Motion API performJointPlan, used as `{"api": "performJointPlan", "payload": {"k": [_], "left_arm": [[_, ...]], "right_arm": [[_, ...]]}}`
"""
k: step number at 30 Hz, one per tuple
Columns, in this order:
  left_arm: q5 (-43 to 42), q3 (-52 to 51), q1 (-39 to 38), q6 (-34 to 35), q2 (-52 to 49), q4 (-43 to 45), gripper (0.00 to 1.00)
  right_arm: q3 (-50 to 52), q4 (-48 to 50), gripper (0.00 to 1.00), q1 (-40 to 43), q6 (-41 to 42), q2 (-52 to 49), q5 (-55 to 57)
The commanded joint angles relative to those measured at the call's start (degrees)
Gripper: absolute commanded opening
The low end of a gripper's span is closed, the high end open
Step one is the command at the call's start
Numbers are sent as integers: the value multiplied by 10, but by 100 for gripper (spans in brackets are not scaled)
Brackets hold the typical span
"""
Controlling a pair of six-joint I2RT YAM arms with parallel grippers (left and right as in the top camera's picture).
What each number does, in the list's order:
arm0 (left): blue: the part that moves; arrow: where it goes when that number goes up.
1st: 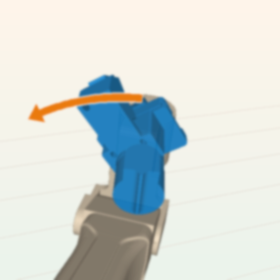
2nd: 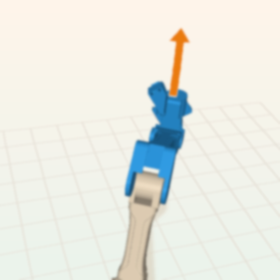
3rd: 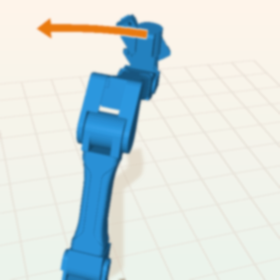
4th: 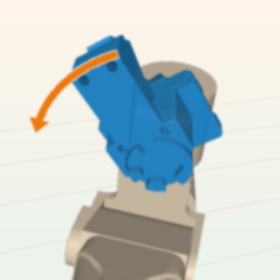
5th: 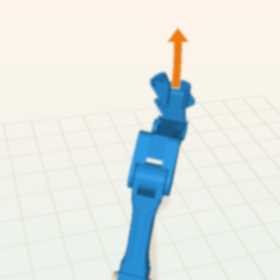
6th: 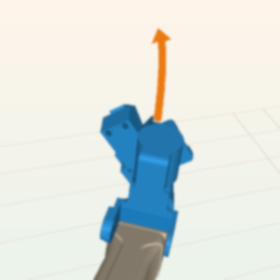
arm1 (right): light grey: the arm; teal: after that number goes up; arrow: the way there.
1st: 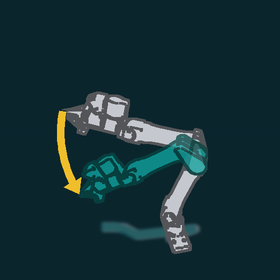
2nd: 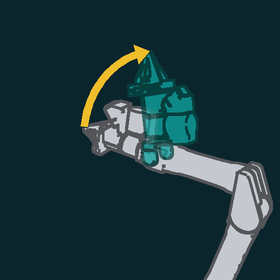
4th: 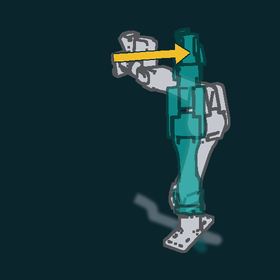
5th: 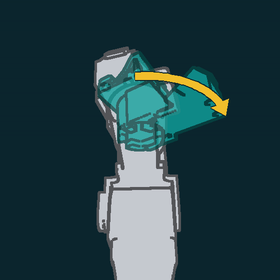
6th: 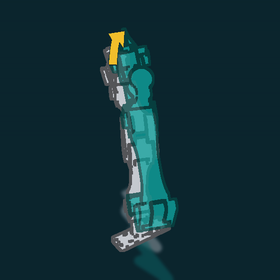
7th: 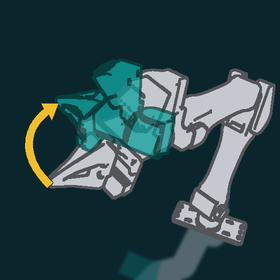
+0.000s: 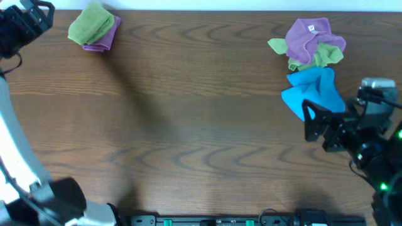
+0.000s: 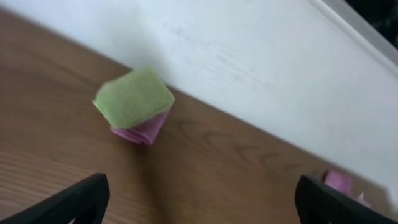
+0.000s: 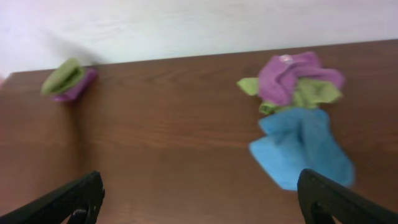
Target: Fold the cloth
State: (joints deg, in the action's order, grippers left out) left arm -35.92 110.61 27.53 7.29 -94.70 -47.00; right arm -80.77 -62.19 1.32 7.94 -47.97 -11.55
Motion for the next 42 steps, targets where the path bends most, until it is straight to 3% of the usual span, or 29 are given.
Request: {"api": "performJointPlan", "payload": {"k": [1,4,8,13,20,26,37,42], "left_arm": [[19,4,-17,-118,35,-29,96],[77,4,-69,-166,83,-80,96],[153,-2,-151,-195,108,-114,96],[150,-25,-204,-199,106,-91,96],[148,-25,-212,-199,104,-54,96],[35,-25,-212,-167,104,-53,95],[37,-25,-212,-167,104,-57,95],[124,-25,-211,-172,113,-126,95]], "right_arm": [[-78,-80,99,1,-16,12,127],[-143,-209,99,1,-16,22,219],[-106,-284,99,1,-16,74,279],[-69,-274,99,1,7,105,296],[-69,-276,99,1,21,105,293],[-69,-276,99,1,21,105,293],[-69,-276,99,1,21,105,293],[-69,-276,99,1,21,105,293]]}}
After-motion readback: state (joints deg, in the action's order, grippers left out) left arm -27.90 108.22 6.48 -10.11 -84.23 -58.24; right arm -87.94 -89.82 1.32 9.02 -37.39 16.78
